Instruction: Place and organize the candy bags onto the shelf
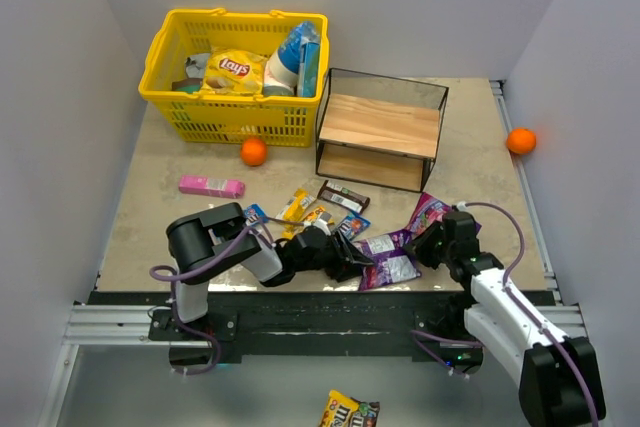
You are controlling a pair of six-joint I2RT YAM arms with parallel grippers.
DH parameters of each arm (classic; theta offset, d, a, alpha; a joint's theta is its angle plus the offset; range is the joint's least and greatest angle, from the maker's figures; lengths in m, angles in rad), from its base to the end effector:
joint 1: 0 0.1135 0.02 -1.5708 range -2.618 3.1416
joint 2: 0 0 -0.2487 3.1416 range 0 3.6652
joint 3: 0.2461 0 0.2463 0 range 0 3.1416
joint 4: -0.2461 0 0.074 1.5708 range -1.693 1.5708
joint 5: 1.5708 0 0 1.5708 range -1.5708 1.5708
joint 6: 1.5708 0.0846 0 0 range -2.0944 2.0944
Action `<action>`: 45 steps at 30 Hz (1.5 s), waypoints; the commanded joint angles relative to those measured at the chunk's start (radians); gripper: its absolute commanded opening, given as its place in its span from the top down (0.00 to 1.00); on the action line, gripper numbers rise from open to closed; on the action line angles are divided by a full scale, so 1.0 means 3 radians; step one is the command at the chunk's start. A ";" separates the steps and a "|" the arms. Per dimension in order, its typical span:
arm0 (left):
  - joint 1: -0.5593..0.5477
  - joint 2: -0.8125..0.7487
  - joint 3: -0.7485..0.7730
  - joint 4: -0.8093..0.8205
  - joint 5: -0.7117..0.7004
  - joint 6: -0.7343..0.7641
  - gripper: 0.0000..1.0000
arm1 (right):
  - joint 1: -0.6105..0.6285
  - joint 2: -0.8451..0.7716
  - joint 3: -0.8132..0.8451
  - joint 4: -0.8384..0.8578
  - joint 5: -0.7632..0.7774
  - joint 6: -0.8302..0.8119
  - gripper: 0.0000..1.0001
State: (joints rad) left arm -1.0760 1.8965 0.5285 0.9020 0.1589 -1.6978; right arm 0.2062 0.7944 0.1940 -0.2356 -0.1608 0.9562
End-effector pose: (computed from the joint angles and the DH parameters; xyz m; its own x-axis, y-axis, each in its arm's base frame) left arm 0.1531 -0.3119 0.0564 -0.9015 -0.3918 0.1837 -0.3302 0.3486 -0.8772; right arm 0.1757 0.0506 0.0886 -0.6697 0.6838 -0.2895 0.4162 0.6686 0.6163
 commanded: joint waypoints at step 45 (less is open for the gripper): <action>0.0743 -0.2196 0.1076 -0.1713 -0.1148 0.1701 1.00 | -0.0002 -0.1063 0.1578 -0.1270 0.0178 -0.0492 0.27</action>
State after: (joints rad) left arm -0.8749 1.2041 0.7544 0.3119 -0.1860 -1.2663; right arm 0.2073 0.4797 0.6403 -0.6109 -0.1207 0.8272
